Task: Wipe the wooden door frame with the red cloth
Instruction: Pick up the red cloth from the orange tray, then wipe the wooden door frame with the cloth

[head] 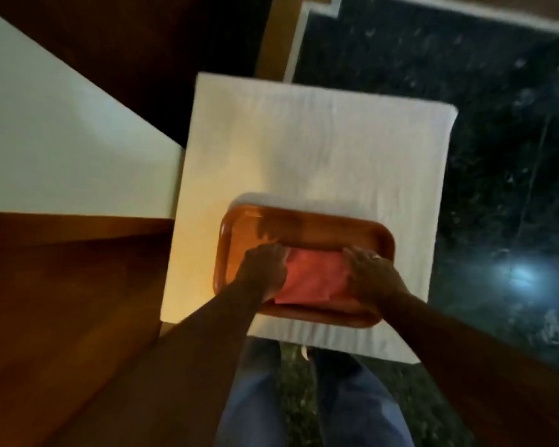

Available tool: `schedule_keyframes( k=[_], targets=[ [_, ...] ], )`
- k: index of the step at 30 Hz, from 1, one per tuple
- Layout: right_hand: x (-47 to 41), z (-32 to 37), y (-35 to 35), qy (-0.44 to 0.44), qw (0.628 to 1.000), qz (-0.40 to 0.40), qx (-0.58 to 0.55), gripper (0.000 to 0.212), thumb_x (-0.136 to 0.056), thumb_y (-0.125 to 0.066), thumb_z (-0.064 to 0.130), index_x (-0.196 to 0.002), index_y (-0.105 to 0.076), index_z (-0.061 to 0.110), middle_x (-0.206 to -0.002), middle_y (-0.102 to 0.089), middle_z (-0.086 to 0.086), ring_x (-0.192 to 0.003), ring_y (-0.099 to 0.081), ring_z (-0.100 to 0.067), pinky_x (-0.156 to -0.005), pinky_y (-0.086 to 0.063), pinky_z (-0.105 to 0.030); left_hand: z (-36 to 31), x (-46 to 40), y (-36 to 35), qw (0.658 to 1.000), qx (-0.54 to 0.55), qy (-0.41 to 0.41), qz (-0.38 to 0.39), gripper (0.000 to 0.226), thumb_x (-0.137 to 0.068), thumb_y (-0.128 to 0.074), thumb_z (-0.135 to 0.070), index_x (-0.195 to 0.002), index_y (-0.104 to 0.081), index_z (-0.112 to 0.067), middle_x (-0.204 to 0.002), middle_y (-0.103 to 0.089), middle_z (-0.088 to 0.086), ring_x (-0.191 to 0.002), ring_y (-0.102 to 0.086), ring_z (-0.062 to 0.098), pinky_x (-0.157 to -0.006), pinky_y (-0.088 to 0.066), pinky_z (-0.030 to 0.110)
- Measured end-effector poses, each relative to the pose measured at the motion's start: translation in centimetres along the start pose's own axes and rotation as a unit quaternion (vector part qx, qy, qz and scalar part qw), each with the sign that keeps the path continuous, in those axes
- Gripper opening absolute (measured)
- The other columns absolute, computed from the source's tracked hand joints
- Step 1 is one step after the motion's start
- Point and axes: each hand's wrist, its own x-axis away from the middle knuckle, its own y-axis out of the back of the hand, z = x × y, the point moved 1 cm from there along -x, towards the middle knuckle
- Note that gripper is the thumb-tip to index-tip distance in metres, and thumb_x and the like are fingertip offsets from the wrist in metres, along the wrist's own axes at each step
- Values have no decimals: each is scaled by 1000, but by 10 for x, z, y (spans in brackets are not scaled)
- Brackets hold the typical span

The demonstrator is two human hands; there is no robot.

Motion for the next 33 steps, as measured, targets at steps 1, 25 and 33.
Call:
schedule_keyframes(
  k=[1,25,33],
  targets=[
    [-11,-1,-4,-18,1000,-6,-1,61,-90,-46,32,-147,-32,14,-151,-36,-16,-124,-49,-37,-94,-44,-44,-1,-11,-4,1000,-9,-12,-2,46,-95,-49,-33,-138,-51,-15,-139,-54,13,-128,-49,34,-102,-39,43],
    [137,42,210,-34,755,-49,-653,48,-70,-75,57,-106,-69,27,-100,-76,-1,-88,-73,-24,-76,-60,-41,9,164,206,733,658,75,-156,25,-77,-84,-32,-99,-74,-25,-98,-78,0,-92,-74,18,-73,-59,29],
    [192,151,349,149,816,-143,-540,11,-79,-72,41,-81,-65,33,-85,-72,6,-81,-69,-17,-69,-58,-32,39,334,296,694,606,81,-380,15,-87,-75,-14,-101,-69,-15,-95,-73,6,-87,-70,19,-70,-57,27]
  ],
)
